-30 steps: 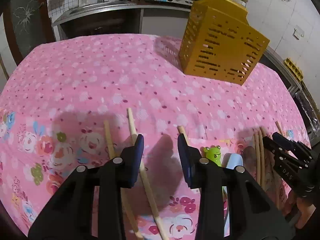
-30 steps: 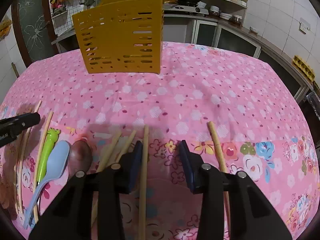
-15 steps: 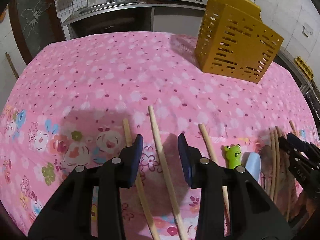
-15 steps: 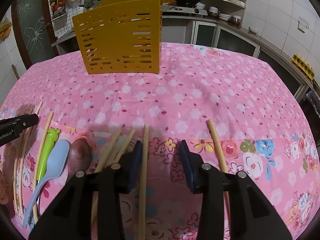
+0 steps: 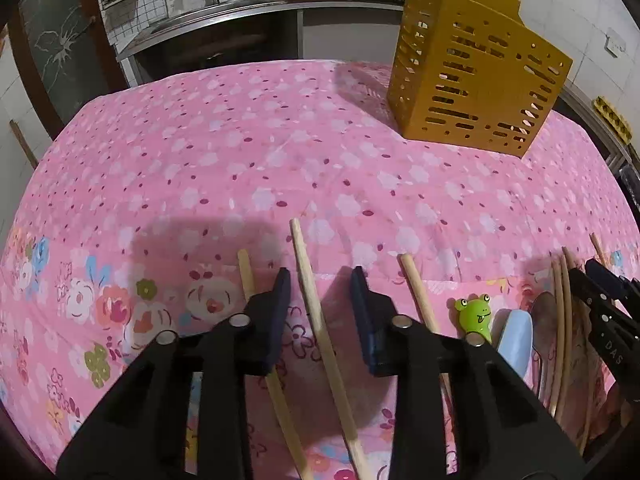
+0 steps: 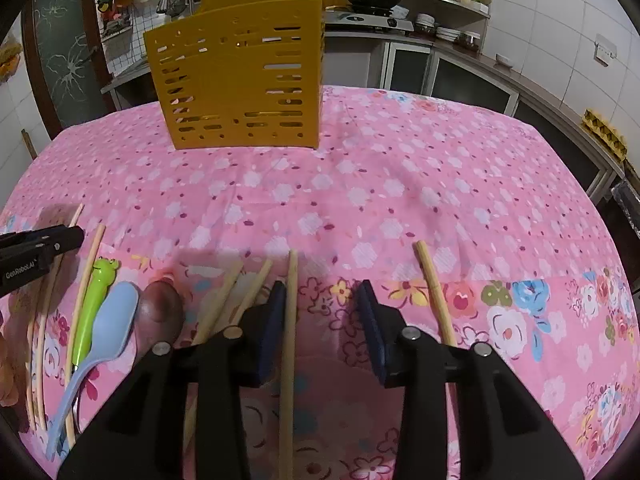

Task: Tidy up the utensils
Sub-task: 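Close the left tool on a chopstick while the right tool closes on another chopstick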

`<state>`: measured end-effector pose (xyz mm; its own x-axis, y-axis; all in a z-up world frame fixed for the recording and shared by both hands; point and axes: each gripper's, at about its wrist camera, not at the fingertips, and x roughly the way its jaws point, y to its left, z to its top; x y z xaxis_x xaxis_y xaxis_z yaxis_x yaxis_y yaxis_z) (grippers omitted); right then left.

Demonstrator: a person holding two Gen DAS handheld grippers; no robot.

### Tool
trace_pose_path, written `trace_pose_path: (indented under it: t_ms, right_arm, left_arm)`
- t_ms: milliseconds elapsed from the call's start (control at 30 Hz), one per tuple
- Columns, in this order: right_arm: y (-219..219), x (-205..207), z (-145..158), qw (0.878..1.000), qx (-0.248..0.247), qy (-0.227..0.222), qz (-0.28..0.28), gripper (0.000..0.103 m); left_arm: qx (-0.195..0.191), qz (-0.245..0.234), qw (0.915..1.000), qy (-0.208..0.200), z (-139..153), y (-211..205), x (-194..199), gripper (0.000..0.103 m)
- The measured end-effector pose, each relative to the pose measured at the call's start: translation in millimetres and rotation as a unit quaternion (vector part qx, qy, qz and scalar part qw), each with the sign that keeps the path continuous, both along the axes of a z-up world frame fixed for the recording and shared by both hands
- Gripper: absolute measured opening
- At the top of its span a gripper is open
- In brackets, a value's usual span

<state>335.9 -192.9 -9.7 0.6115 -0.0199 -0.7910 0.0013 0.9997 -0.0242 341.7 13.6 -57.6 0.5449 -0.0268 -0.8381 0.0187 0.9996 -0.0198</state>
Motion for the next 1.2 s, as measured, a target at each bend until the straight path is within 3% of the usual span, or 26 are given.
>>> trace_pose_path:
  t_ms: [233,333,567,1200]
  right_arm:
    - [3,6,1,1.000,-0.005,0.009,-0.006,0.035]
    - [3,6,1,1.000,0.000,0.009,-0.009,0.035]
    - [11,4,1,1.000,-0.014,0.001,0.002,0.023]
    - [6,12,1,1.000,0.006,0.015,0.003,0.020]
  left_arm:
    - [0.007,-0.009,0.9999,0.008,0,-8,6,0.011]
    - [0.016,-0.011,0.9998,0.001,0,-11,4,0.010]
    - [0.010,-0.011,0.9999,-0.005,-1,-8,2,0.006]
    - [0.022,-0.011,0.9997,-0.008,-2,-11,3,0.005]
